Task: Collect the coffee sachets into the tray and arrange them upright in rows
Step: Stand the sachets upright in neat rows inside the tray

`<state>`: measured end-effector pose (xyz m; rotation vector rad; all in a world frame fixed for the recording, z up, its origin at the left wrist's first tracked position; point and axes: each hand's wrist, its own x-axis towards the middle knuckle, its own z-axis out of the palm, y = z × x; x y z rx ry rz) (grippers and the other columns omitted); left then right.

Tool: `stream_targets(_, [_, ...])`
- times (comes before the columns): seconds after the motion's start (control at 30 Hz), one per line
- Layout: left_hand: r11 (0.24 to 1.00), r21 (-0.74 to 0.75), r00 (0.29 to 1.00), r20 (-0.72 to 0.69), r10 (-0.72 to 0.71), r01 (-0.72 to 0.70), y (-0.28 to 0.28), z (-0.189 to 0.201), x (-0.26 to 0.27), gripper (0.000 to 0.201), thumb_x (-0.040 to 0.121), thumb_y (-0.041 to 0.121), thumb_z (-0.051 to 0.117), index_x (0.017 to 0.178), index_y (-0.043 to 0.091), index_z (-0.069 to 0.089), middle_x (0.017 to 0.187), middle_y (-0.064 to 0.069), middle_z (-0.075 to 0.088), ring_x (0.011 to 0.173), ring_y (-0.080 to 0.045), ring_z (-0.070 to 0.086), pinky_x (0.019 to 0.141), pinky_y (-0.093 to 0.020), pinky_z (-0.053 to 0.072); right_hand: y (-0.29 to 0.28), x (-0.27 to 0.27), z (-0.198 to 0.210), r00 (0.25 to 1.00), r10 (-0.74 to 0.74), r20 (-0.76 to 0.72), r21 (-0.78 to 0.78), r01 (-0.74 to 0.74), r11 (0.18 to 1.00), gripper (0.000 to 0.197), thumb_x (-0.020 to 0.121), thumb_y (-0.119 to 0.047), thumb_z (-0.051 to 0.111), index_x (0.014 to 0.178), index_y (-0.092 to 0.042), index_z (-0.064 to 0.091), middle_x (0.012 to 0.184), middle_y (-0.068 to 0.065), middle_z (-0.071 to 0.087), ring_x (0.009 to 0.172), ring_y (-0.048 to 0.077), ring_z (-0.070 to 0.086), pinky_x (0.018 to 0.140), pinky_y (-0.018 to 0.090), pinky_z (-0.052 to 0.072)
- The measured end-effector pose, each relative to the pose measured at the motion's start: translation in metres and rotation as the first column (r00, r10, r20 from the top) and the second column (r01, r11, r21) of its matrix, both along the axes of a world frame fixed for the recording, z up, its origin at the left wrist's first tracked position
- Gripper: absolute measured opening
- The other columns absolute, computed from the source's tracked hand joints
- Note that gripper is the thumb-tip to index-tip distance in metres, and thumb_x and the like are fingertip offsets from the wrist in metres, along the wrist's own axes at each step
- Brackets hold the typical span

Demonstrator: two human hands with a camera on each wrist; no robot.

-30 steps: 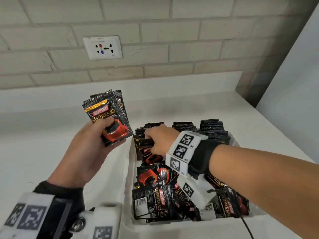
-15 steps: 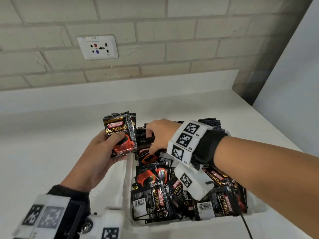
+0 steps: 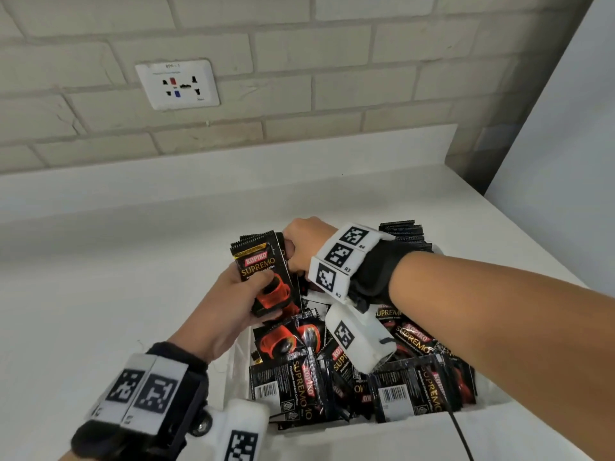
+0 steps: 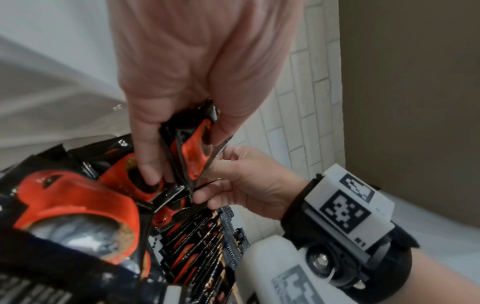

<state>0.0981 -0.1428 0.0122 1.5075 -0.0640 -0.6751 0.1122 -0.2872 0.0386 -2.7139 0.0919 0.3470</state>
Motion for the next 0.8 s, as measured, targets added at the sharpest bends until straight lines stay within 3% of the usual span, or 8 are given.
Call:
stream_targets(0.07, [0.999,0.034,1.0,0.007,-0.001,0.001,-0.001,-0.005,0.003,0.021,0.095,0.009,0.049,0.116,0.01,0.051,0.116,-0.018,0.062,0.101,-0.031,0.064,0.077,-0.036,0.056,-0.002,0.001,0.0,1.0,0.014,-0.007,-0.006,-0.014,1.0,0.021,0.088,-0.007,0.055,0.068,-0.008,0.05,0.076,0.012,0.061,0.075,0.022,0.053,0.049,0.019,0.032])
stream_targets(0.17, [1.0,0.012,0.999,-0.034,-0.003,0.003,-0.001,-0.008,0.004,0.026,0.095,0.008,0.048,0.121,0.006,0.049,0.114,-0.017,0.064,0.094,-0.027,0.066,0.071,-0.032,0.055,-0.003,-0.001,0.006,0.999,0.035,0.016,-0.013,-0.034,0.999,0.009,0.091,-0.007,0.053,0.093,0.0,0.058,0.1,0.017,0.066,0.074,0.021,0.051,0.047,0.018,0.031])
stream_targets(0.27, [1.0,-0.006,0.999,-0.052,-0.007,0.007,0.0,-0.007,0.005,0.016,0.095,0.007,0.048,0.111,0.007,0.051,0.106,-0.017,0.064,0.087,-0.025,0.067,0.063,-0.029,0.057,-0.008,-0.006,0.023,0.998,0.063,0.025,-0.029,-0.063,0.998,0.022,0.091,-0.008,0.055,0.111,-0.001,0.057,0.076,0.0,0.055,0.056,0.014,0.047,0.038,0.011,0.035])
stream_targets(0.33, [1.0,-0.021,0.999,-0.044,-0.006,0.006,0.002,-0.003,0.005,0.009,0.094,0.007,0.049,0.102,0.009,0.052,0.104,-0.016,0.063,0.088,-0.026,0.067,0.064,-0.028,0.059,-0.013,-0.013,0.04,0.998,0.046,0.047,-0.002,-0.046,0.999,0.022,0.085,-0.013,0.065,0.105,-0.008,0.057,0.066,-0.007,0.047,0.05,0.005,0.045,0.034,0.006,0.033])
stream_targets(0.43, [0.998,-0.06,1.0,0.01,-0.006,0.006,0.004,0.004,0.002,0.014,0.091,0.009,0.053,0.105,0.01,0.055,0.103,-0.014,0.066,0.086,-0.025,0.069,0.059,-0.028,0.059,-0.024,-0.029,0.06,0.992,-0.018,0.128,0.099,0.006,0.995,0.016,0.083,-0.024,0.067,0.09,-0.017,0.054,0.064,-0.009,0.054,0.046,0.001,0.055,0.038,0.004,0.038])
stream_targets(0.5, [0.997,-0.08,0.997,0.072,-0.009,0.015,0.003,0.011,-0.003,0.021,0.087,0.01,0.058,0.108,0.012,0.056,0.102,-0.011,0.069,0.083,-0.022,0.071,0.055,-0.025,0.058,-0.03,-0.044,0.063,0.988,-0.078,0.137,0.226,0.046,0.973,0.015,0.085,-0.028,0.064,0.085,-0.018,0.054,0.07,-0.004,0.063,0.057,0.007,0.064,0.051,0.016,0.051])
stream_targets(0.67, [0.995,-0.091,0.973,0.228,-0.024,0.045,-0.014,0.024,-0.025,0.04,0.063,0.022,0.07,0.102,0.019,0.061,0.092,-0.004,0.073,0.073,-0.018,0.072,0.05,-0.022,0.053,-0.027,-0.092,0.039,0.976,-0.217,0.004,0.558,0.178,0.81,0.025,0.079,-0.039,0.065,0.092,-0.023,0.051,0.088,0.0,0.065,0.067,0.013,0.067,0.062,0.028,0.058])
stream_targets(0.8, [0.994,-0.081,0.965,0.258,-0.047,0.07,-0.026,0.023,-0.043,0.05,0.054,0.029,0.073,0.1,0.019,0.06,0.091,-0.004,0.074,0.073,-0.021,0.072,0.048,-0.022,0.053,-0.024,-0.113,0.016,0.922,-0.385,-0.033,0.752,0.276,0.598,0.024,0.077,-0.028,0.068,0.088,-0.012,0.054,0.084,0.006,0.064,0.062,0.014,0.067,0.058,0.026,0.057])
